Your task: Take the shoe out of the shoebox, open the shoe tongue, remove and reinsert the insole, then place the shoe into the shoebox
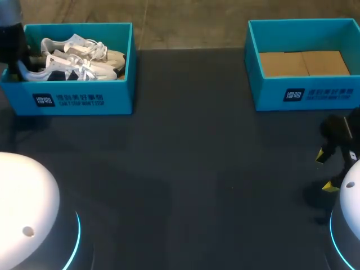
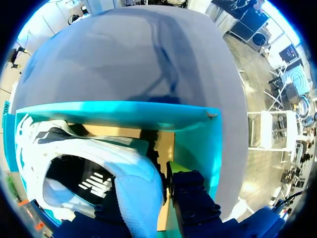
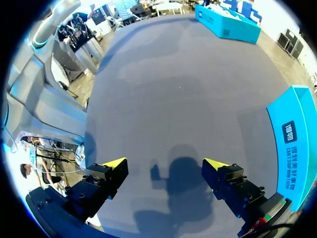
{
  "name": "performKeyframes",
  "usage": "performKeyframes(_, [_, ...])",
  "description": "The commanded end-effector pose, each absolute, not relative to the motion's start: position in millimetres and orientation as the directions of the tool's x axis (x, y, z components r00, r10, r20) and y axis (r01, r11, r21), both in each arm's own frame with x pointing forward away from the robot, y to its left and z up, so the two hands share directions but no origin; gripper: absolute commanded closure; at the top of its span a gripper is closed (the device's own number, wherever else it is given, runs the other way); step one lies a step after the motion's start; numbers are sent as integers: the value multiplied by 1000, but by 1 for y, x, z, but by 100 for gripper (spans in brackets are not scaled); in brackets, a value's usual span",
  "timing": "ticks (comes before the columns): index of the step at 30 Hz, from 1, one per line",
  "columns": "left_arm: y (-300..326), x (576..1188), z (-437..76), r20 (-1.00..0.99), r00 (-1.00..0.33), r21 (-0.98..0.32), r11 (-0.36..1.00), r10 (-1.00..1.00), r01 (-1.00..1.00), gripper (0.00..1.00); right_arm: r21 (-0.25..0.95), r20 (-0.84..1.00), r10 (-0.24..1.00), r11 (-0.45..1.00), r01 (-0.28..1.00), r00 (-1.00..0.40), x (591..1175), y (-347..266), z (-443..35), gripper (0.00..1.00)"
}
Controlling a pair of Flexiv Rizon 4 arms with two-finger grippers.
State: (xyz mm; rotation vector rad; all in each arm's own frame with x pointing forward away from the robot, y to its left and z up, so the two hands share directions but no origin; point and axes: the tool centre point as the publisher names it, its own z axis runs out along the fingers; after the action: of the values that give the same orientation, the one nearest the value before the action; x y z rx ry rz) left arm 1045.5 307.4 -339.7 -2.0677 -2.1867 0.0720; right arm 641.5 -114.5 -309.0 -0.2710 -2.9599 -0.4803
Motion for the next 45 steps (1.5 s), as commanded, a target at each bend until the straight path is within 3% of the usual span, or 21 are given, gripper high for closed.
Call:
performKeyframes(1, [307, 1041, -331, 54, -72, -133, 78, 996, 988, 100, 298, 155, 157, 934, 197, -975, 640, -114, -309, 0])
performKeyframes(24, [322, 1043, -254, 62, -204, -100, 209, 977, 973, 100, 298, 155, 157, 934, 197, -975, 640, -114, -309, 0])
performKeyframes(45, [312, 1004, -182, 84, -156, -112, 165, 984, 980, 100, 298, 155, 157, 934, 197, -975, 640, -114, -309, 0])
